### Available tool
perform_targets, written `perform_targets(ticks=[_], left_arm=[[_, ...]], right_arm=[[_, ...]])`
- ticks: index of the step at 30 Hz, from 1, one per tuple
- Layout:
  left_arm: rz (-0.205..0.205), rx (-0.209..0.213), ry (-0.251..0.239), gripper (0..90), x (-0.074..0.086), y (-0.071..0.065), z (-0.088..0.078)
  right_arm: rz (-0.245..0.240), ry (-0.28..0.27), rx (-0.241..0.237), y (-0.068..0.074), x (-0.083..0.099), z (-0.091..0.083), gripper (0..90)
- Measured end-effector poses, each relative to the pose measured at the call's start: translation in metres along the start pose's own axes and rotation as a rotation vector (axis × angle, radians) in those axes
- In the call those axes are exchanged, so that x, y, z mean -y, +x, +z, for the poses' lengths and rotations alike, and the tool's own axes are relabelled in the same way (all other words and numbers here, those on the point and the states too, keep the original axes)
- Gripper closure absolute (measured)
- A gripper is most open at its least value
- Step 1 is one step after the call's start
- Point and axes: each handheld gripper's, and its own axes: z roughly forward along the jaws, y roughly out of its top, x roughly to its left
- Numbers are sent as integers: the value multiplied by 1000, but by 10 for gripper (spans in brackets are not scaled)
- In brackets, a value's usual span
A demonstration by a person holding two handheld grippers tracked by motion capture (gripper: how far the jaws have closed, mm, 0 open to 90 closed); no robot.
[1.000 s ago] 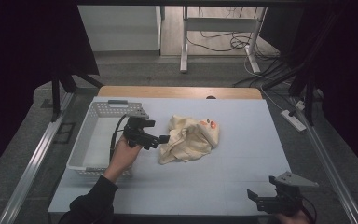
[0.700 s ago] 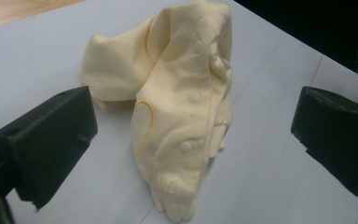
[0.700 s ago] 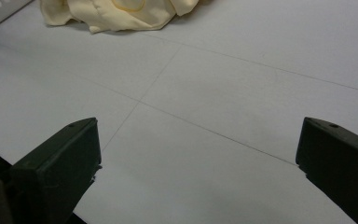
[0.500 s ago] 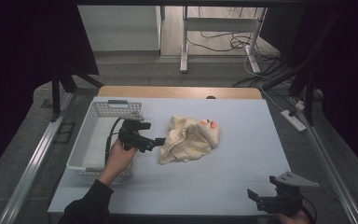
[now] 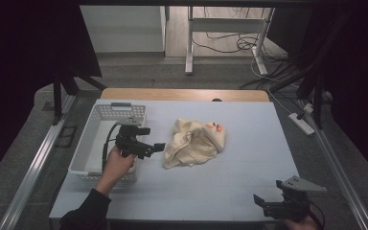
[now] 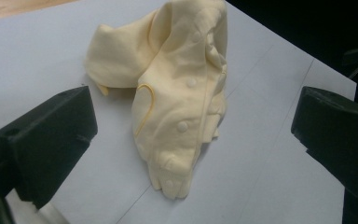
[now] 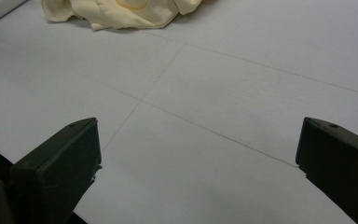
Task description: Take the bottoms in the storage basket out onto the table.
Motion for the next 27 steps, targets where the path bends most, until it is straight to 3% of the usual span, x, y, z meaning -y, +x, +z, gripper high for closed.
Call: perform_targets(ticks=[27], left_arm=[[-18,-26,14,0,23,-11,-22]], right_arm=[[-6,6,8,1,0,0,4]])
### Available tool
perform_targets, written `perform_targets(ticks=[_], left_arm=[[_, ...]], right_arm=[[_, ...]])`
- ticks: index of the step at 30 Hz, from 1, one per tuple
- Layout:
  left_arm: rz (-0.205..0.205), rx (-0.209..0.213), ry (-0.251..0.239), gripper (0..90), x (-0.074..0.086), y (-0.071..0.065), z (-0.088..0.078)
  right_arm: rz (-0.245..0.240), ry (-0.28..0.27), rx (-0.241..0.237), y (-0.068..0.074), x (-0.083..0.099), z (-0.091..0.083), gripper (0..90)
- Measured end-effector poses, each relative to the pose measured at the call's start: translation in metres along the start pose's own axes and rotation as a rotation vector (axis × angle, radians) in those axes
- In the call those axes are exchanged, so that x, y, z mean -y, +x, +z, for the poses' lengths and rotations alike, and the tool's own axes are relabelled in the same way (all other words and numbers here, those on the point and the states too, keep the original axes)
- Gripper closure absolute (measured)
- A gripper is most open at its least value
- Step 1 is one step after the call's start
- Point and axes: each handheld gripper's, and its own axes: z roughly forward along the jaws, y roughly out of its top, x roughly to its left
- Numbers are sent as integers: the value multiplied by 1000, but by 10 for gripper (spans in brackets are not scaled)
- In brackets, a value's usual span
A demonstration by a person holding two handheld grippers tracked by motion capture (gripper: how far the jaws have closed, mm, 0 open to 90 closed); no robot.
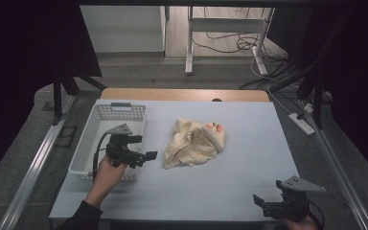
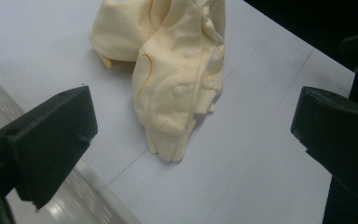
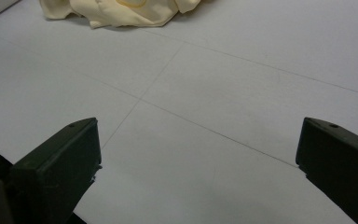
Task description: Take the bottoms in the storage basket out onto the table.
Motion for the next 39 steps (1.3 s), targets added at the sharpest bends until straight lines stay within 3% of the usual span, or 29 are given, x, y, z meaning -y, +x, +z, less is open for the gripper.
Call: perform_targets(ticks=[15,39], left_arm=[[8,-22,10,0,13,-9,-8],[-12,-55,-17,0,37,-10,-26]], right_arm=[[-1,1,4,0,0,0,4],[-12,6,1,1,0,1,4]])
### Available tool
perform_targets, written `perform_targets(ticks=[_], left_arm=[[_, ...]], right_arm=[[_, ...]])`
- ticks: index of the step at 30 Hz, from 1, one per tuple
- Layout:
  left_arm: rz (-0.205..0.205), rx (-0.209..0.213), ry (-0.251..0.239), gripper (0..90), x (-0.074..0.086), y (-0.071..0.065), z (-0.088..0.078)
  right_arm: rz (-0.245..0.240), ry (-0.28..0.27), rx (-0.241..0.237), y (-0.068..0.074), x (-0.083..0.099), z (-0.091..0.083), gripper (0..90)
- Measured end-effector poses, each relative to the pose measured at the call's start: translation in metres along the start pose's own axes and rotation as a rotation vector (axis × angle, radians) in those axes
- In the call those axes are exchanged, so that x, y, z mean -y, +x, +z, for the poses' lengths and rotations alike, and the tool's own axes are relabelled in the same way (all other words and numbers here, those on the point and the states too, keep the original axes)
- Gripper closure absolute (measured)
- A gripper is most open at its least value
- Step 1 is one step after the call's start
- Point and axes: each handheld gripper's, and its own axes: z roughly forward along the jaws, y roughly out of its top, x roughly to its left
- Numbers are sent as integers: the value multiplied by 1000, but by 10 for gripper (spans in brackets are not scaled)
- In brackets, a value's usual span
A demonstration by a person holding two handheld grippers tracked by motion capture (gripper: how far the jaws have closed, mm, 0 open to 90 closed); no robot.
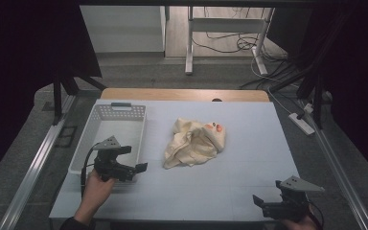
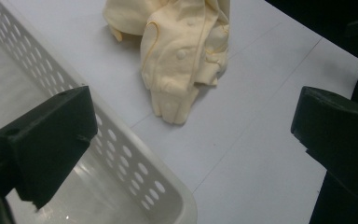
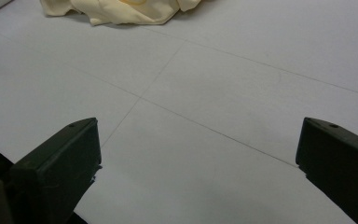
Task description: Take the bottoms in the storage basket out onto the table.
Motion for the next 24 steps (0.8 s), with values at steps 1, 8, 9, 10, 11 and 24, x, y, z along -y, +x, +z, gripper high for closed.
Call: perform_targets(ticks=[1,8,9,10,11,24], left_arm=[[-2,-1,-1,0,1,0,-1],[-13,-13,-7,0,8,0,-7],[-14,-14,-8,0,9,0,-8],[-15,-16,-9,0,10,0,-10],[-17,-18,-11,0,12,0,-11],[-35,-34,-21,0,24,1,-23]], right_arm=[[1,0,0,0,0,0,4],[-2,2,-1,0,0,0,4],[-2,3,-1,0,0,0,4],[-3,3,-1,0,0,0,4],[-4,3,-2,0,0,0,4],[-6,7,-4,1,0,1,4]])
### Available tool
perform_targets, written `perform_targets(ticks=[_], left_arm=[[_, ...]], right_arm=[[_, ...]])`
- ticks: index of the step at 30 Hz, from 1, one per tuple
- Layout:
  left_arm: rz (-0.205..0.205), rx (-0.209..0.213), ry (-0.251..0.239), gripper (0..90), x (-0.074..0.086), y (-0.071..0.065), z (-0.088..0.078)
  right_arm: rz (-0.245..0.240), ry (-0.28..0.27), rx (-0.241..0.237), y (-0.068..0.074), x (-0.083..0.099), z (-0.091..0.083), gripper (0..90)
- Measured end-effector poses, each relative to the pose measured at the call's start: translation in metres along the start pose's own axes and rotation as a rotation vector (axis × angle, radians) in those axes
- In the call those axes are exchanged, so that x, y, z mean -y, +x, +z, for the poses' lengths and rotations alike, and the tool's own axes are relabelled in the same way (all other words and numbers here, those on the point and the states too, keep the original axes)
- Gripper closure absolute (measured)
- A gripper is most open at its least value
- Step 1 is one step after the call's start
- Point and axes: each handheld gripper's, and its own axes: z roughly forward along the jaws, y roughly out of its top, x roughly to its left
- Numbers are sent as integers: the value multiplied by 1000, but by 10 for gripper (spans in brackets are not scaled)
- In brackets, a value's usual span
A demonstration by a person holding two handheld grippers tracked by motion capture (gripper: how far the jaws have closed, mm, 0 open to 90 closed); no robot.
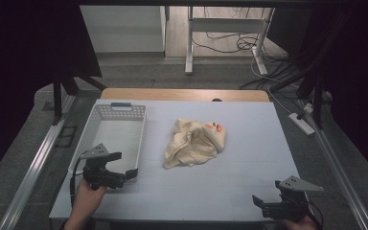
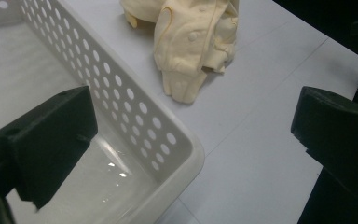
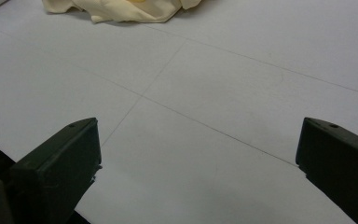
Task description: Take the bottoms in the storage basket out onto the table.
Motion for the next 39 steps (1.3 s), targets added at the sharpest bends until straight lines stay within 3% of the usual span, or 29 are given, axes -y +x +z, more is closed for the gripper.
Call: perform_targets(ticks=[12,36,39], left_arm=[[-24,-12,-5,0,12,0,-8],[-52,-76,19,0,40,3,-25],[-58,-88,4,0,42,3,-29]], right_arm=[[0,2,0,0,0,0,4],[1,8,2,0,0,1,4],[1,8,1,0,0,1,4]])
